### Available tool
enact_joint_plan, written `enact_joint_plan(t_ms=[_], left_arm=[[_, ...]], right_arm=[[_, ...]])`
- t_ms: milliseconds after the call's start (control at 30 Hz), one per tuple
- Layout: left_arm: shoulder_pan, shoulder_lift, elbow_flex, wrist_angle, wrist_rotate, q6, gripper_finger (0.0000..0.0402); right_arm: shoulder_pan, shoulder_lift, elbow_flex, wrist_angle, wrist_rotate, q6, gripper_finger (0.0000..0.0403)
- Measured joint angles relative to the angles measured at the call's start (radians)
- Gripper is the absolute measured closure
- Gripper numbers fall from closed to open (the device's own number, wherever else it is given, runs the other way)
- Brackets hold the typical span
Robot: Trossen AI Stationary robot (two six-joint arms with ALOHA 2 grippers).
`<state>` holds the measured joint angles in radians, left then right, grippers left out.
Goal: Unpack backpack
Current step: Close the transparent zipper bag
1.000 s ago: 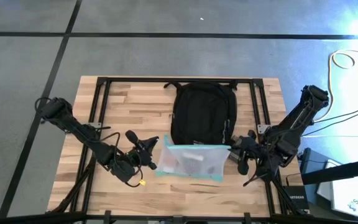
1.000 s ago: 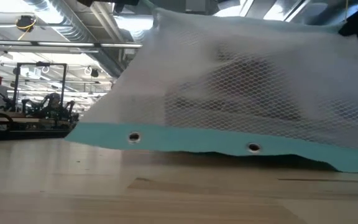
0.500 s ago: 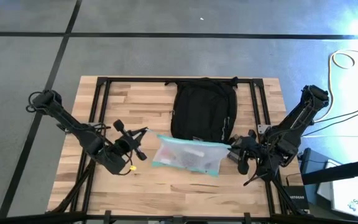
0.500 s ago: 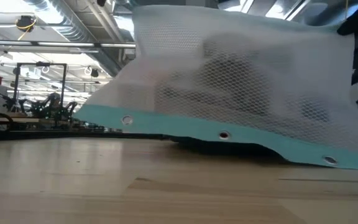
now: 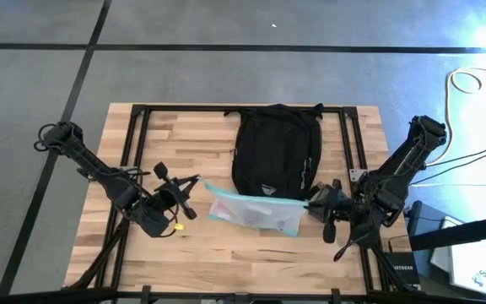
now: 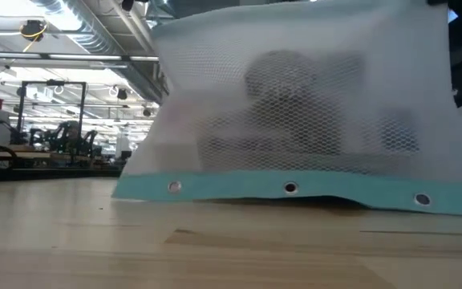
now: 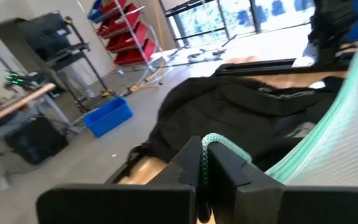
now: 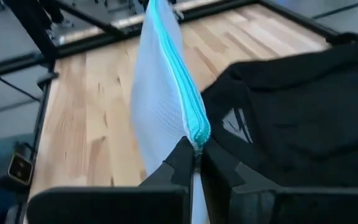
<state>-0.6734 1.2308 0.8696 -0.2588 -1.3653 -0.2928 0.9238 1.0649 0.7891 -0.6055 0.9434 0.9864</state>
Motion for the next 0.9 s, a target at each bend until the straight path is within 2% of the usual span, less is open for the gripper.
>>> enact_joint_plan(t_ms=[200, 333, 400, 500, 600, 700, 900], left_arm=[[-0.029, 0.000, 0.000, 0.138, 0.002, 0.061, 0.0402], [-0.059, -0.006, 0.015, 0.234, -0.007, 0.132, 0.0402], [-0.077, -0.011, 0.030, 0.247, -0.008, 0.181, 0.0402], [-0.111, -0.030, 0.055, 0.248, -0.009, 0.197, 0.0402], [-0.153, -0.066, 0.071, 0.248, -0.009, 0.184, 0.0402], [-0.203, -0.105, 0.082, 0.251, -0.010, 0.154, 0.0402], [-0.308, -0.173, 0.084, 0.247, 0.011, 0.135, 0.0402]], right_arm=[[-0.065, 0.001, 0.000, 0.036, 0.007, -0.024, 0.0403], [-0.144, 0.001, 0.000, 0.079, -0.039, -0.006, 0.0403], [-0.180, 0.001, 0.000, 0.147, -0.061, -0.016, 0.0403], [-0.221, 0.009, 0.000, 0.340, -0.107, -0.111, 0.0403], [-0.245, 0.040, 0.000, 0.560, -0.233, -0.239, 0.0403], [-0.253, 0.086, 0.000, 0.727, -0.350, -0.297, 0.0403], [-0.251, 0.197, 0.033, 0.852, -0.543, -0.415, 0.0403]])
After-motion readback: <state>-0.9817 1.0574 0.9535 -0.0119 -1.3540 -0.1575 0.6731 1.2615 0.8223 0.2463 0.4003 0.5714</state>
